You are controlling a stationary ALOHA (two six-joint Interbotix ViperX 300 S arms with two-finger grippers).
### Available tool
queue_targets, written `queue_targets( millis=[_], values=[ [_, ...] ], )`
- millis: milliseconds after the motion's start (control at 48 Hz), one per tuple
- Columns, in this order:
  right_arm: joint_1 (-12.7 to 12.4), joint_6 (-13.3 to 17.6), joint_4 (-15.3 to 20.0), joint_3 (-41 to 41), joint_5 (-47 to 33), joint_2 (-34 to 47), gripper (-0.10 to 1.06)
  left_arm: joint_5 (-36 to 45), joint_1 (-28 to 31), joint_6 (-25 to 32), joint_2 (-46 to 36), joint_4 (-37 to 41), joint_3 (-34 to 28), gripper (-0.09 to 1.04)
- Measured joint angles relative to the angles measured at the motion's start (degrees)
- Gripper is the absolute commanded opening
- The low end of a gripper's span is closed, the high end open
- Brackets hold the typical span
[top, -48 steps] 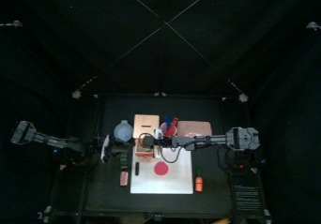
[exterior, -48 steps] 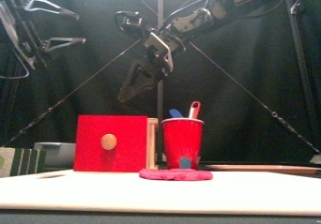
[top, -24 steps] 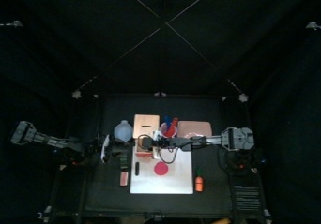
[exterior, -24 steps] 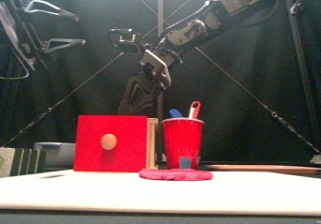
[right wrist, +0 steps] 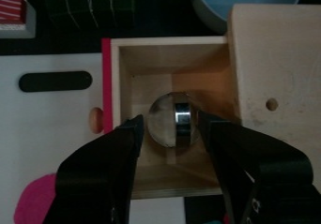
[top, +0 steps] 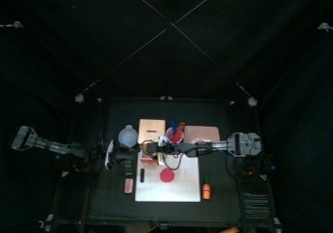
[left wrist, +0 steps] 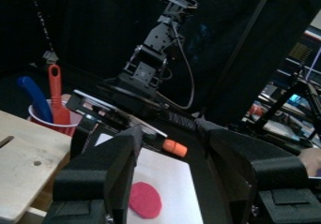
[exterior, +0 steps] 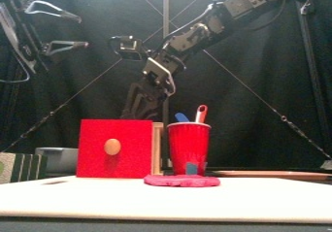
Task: Get the cutter from the drawer then cut the dough then place the extra dough in the bowl
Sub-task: Place the cutter on the board
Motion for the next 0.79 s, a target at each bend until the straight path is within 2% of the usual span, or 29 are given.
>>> queue_targets(
  millis=[292,354,583,792],
  values=[
    [-0.70,0.00,-1.41,-1.76,0.26,2.72,0.82,0.09,0.00,-0.18,0.00,-0.09,0.44,0.86],
    [-0.79,0.00,-1.58,-2.02,1.14,2.99,0.76,0.09,0.00,-0.18,0.00,-0.09,0.44,0.86],
    [-1.67,0.00,-1.85,-3.08,4.04,3.25,0.44,0.09,-0.18,-0.26,0.00,-0.09,0.70,0.86],
    [-1.32,0.00,-1.93,-5.27,5.62,3.25,0.42,0.53,-0.18,-0.26,0.00,-0.62,1.14,0.86]
  ],
)
